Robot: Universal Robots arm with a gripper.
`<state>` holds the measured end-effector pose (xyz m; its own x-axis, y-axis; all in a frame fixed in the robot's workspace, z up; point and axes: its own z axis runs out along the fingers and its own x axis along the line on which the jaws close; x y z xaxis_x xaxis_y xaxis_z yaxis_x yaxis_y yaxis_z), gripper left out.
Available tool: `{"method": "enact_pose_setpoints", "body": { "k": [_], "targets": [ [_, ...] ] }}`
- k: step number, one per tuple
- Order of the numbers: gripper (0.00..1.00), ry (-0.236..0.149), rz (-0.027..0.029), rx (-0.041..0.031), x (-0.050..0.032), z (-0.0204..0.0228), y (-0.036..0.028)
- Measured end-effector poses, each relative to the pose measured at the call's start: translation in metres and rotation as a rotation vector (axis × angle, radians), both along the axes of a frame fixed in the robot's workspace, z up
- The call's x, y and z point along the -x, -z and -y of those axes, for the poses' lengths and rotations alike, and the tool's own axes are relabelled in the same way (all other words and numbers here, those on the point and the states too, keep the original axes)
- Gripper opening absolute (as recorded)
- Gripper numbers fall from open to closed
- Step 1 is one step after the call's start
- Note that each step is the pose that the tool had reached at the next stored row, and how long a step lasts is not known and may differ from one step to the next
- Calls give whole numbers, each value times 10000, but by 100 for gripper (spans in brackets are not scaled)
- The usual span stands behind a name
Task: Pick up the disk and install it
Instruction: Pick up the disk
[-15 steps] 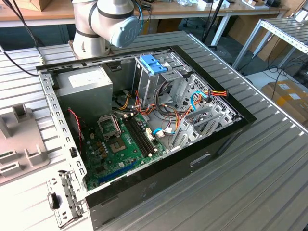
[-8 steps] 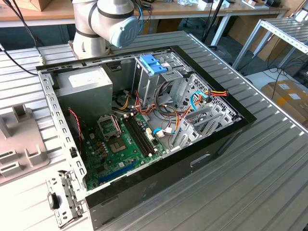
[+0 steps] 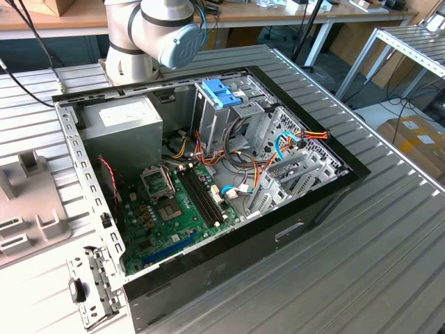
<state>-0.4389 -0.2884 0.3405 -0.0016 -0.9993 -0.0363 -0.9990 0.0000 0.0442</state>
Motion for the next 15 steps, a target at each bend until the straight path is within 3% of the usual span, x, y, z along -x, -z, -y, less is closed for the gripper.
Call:
{"method": "enact_pose_setpoints", "body": {
  "k": [15],
  "targets": [
    [36, 0, 0, -10, 0, 0, -189]
  ]
}}
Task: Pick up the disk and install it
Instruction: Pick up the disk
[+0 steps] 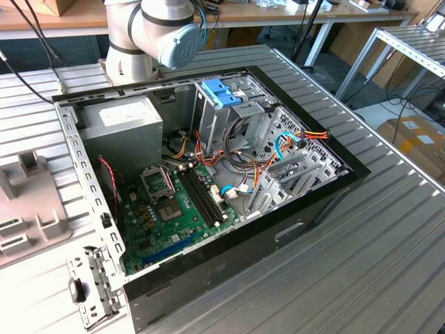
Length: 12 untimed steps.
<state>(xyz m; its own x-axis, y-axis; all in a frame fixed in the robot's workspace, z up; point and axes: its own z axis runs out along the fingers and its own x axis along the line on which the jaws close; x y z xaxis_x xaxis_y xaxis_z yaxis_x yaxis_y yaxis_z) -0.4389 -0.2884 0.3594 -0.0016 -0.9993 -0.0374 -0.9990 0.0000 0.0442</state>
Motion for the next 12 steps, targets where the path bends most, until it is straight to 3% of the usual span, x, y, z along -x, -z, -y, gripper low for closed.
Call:
{"method": "enact_pose_setpoints", "body": {
  "k": [12],
  "targets": [
    [36, 0, -1, -4, 0, 0, -101]
  ]
}}
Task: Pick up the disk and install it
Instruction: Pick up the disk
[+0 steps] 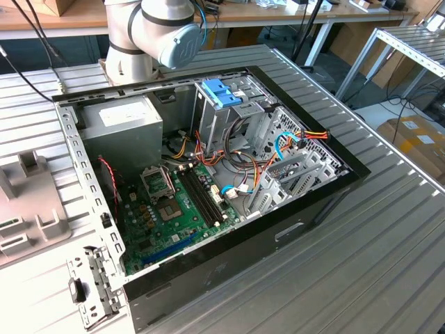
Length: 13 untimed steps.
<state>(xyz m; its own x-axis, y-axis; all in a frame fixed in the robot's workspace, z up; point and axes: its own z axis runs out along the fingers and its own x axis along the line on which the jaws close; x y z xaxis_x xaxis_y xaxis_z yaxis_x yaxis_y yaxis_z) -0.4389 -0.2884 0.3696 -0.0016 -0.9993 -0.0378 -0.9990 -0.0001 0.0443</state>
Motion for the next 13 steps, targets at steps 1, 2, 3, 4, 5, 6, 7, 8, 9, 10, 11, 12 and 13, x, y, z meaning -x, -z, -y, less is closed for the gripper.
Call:
{"method": "enact_pose_setpoints", "body": {
  "k": [1, 2, 3, 4, 5, 6, 7, 8, 9, 10, 11, 12, 13],
  "targets": [
    [36, 0, 1, -1, 0, 0, -6],
    [36, 0, 1, -3, 0, 0, -11],
    [36, 0, 1, -6, 0, 0, -20],
    [36, 0, 0, -7, 0, 0, -25],
    [36, 0, 0, -10, 0, 0, -33],
    [36, 0, 0, -13, 0, 0, -43],
    [36, 0, 1, -16, 0, 0, -53],
    [36, 0, 0, -17, 0, 0, -60],
    [36, 0, 0, -18, 0, 0, -77],
    [36, 0, -1, -20, 0, 0, -92],
    [36, 0, 1, -23, 0, 0, -113],
    [36, 0, 0, -24, 0, 0, -122],
    [36, 0, 0, -25, 0, 0, -134]
  ]
}}
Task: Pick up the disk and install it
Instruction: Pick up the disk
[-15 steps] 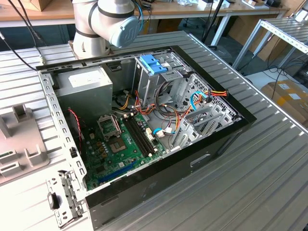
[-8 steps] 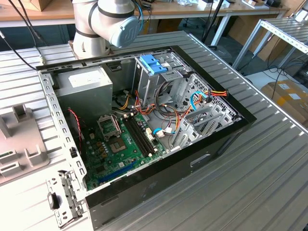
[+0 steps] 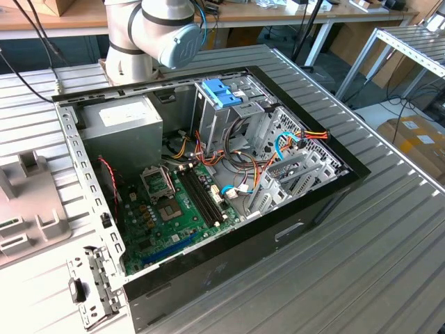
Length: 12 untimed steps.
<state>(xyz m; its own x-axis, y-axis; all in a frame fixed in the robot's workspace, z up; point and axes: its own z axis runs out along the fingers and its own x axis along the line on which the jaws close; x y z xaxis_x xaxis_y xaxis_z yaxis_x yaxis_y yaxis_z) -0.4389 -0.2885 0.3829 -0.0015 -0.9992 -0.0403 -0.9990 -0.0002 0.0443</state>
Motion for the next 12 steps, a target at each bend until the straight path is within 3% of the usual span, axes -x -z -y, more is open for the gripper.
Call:
{"method": "enact_pose_setpoints", "body": {
  "k": [12],
  "targets": [
    [36, 0, 0, -11, 0, 0, -146]
  ]
}}
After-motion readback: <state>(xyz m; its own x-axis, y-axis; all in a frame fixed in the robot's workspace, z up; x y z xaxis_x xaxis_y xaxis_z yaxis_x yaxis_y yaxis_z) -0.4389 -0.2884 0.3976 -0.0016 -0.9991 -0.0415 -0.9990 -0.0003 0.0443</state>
